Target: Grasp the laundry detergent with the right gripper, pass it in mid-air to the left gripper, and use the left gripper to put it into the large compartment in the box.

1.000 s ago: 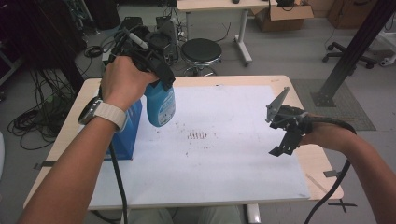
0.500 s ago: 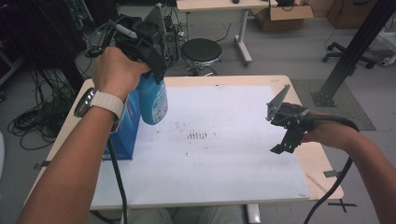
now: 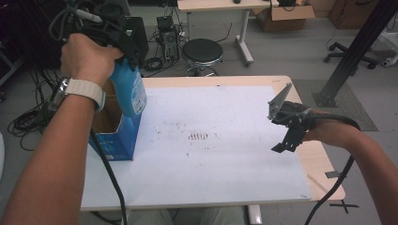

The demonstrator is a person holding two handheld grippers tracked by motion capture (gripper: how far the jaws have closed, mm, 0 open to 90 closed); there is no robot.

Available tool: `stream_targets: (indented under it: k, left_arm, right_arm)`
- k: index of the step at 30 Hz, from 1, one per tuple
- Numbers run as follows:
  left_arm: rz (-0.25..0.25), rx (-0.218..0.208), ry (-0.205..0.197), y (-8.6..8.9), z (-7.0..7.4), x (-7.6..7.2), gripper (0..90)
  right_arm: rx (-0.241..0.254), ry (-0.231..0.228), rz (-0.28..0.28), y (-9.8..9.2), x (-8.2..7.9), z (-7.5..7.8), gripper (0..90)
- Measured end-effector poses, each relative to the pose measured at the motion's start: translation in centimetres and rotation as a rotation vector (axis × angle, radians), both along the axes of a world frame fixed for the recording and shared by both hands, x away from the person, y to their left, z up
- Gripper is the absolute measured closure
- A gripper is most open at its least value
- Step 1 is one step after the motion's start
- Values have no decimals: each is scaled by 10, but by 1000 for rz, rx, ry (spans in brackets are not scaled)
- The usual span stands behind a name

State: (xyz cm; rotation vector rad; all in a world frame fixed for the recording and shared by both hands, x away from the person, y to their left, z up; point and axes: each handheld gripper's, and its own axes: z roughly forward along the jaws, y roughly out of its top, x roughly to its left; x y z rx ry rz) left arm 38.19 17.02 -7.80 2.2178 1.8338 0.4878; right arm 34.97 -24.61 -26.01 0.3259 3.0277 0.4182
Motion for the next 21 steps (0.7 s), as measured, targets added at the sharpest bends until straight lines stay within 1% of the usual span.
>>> stream_targets:
  k: [1,3,4,5,6,8,9,10,11,13,16,21]
  left_arm:
    - [27,-4,-10,8,3,-1,383]
    - [58,-12,-21,16,5,-2,383]
    - [68,-13,-23,20,6,-2,383]
    - [68,-13,-23,20,6,-2,383]
    - [92,-15,-27,27,6,-3,383]
    - [102,-16,-31,30,6,-3,383]
    - [120,-20,-32,37,5,-3,383]
    - [130,-21,-36,40,5,-3,382]
    - [130,-21,-36,40,5,-3,383]
    - [150,-17,-43,47,3,-3,382]
    - [164,-12,-42,54,-1,-2,383]
    - [163,-4,-45,63,-15,1,382]
  right_arm:
    - [0,0,1,1,1,0,46]
    - [-2,-1,4,1,2,0,46]
    - [-2,0,2,1,2,0,46]
    - [-1,0,1,1,2,0,46]
    - [0,-1,1,1,3,1,46]
    - [7,-3,0,1,3,1,47]
    - [9,-2,-1,0,3,2,47]
    - [13,0,-5,0,3,2,47]
    - [13,0,-5,0,3,2,47]
    - [12,-4,-7,-1,3,2,47]
    - [6,-1,-12,-2,4,0,48]
    - [7,8,-22,-2,4,-2,50]
